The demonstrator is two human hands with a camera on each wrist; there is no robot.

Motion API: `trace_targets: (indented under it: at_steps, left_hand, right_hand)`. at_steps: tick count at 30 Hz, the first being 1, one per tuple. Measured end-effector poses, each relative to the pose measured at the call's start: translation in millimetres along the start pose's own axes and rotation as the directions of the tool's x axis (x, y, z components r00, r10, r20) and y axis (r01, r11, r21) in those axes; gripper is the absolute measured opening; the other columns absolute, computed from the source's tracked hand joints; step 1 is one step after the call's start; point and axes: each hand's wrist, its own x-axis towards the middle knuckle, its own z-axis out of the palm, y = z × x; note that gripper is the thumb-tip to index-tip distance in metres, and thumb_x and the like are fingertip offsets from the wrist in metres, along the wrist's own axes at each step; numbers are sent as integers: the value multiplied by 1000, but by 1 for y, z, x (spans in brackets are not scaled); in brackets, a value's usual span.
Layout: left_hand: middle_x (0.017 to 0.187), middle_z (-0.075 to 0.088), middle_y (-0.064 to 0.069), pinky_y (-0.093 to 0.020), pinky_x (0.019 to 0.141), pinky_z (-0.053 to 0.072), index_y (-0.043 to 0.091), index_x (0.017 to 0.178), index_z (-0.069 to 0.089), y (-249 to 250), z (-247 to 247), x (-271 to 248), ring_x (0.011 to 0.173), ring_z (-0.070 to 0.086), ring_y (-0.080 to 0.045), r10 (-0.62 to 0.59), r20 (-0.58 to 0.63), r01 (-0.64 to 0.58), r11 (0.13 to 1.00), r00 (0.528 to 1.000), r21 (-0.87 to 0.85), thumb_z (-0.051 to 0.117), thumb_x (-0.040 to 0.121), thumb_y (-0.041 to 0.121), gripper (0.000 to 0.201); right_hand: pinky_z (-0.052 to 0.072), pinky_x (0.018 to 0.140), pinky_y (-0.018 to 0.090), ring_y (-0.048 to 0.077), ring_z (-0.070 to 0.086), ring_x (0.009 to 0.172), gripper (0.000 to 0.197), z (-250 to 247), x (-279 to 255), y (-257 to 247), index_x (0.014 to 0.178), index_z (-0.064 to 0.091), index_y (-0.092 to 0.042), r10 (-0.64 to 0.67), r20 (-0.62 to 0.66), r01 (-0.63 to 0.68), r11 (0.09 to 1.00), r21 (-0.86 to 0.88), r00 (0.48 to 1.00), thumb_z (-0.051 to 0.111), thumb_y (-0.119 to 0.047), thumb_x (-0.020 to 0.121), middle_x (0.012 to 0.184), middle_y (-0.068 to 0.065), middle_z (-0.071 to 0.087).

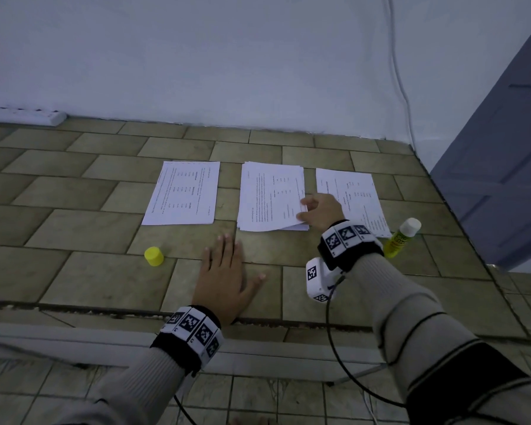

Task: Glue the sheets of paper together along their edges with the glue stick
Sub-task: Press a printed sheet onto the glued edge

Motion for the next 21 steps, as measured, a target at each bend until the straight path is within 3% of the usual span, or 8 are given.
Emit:
trace_targets:
  at_steps: [3, 8, 10, 13, 17, 21]
  left_hand:
    - [162, -10, -13, -43, 119, -11, 6, 155, -2, 0, 0, 0, 149, -16, -25, 1, -3, -1, 1000, 1000, 3, -25, 71, 78, 113]
    - [162, -9, -13, -42, 118, -12, 6, 155, 0, 0, 0, 1, 149, -14, -25, 3, -9, -3, 1000, 1000, -13, -26, 69, 79, 115]
    - [162, -8, -13, -43, 119, -11, 6, 155, 0, 0, 0, 1, 149, -14, -25, 3, -8, -3, 1000, 1000, -12, -25, 70, 79, 114]
    - [162, -8, -14, -43, 118, -12, 6, 155, 1, 0, 0, 0, 149, -14, -25, 4, -9, -4, 1000, 1000, -9, -19, 75, 78, 109]
    - [162, -6, -14, -44, 119, -10, 6, 155, 2, 1, -1, 0, 149, -13, -25, 5, -7, -5, 1000, 1000, -10, -24, 72, 79, 114]
    - [162, -5, -14, -43, 118, -10, 6, 155, 4, 0, -1, 0, 150, -11, -26, 6, 1, -6, 1000, 1000, -17, -18, 76, 78, 110]
  right_hand:
    - [43, 85, 25, 26, 60, 106, 42, 5, 3, 0, 120, 62, -4, -6, -10, 6, 998, -56, 1000, 73, -8, 79, 113, 14, 64]
    - [42, 82, 24, 22, 59, 97, 41, 7, 9, -2, 117, 62, -4, 10, -22, -11, 999, -43, 1000, 74, -10, 79, 107, 12, 64]
    - [40, 81, 22, 21, 58, 96, 41, 9, 11, -3, 118, 61, -5, 9, -5, -10, 997, -81, 1000, 74, -11, 79, 113, 13, 63]
    - [37, 77, 19, 24, 57, 107, 42, 11, 11, -2, 120, 59, -6, -18, 36, 24, 982, -187, 999, 73, -12, 81, 120, 12, 60]
    - [43, 85, 26, 26, 56, 112, 43, 11, 12, -3, 120, 59, -4, -23, 66, 41, 957, -288, 998, 73, -13, 81, 123, 14, 58]
    - [46, 87, 29, 28, 56, 113, 41, 13, 12, -3, 119, 60, -3, -39, 67, 60, 930, -363, 997, 72, -13, 82, 126, 17, 55]
